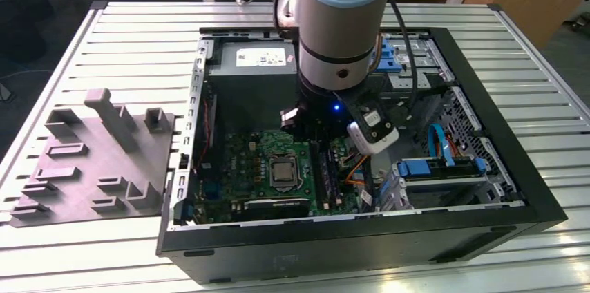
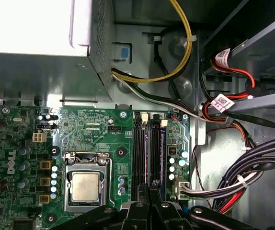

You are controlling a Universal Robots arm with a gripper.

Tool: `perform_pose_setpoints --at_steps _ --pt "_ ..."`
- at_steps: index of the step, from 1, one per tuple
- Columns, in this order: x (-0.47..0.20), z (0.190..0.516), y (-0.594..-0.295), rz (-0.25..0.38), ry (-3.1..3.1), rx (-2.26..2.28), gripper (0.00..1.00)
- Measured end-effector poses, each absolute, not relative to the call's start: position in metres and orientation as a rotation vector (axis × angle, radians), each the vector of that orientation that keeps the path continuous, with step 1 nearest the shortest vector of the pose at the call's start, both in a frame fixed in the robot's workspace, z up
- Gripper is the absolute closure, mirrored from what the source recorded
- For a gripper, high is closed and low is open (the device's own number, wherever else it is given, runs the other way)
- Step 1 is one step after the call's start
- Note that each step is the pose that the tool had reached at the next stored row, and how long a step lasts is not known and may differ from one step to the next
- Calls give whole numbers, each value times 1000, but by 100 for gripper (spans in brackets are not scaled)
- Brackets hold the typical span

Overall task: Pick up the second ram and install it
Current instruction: 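Insert the second ram into the second slot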

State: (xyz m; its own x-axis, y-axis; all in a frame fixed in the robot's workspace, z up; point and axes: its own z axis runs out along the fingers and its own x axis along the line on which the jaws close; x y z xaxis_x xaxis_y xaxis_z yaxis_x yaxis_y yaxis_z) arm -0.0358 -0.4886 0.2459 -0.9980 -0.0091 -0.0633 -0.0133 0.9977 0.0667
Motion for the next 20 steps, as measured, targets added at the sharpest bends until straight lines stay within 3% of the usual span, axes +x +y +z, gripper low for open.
perform_pose_setpoints --at_steps 20 --pt "-37 233 -488 126 3076 -17 87"
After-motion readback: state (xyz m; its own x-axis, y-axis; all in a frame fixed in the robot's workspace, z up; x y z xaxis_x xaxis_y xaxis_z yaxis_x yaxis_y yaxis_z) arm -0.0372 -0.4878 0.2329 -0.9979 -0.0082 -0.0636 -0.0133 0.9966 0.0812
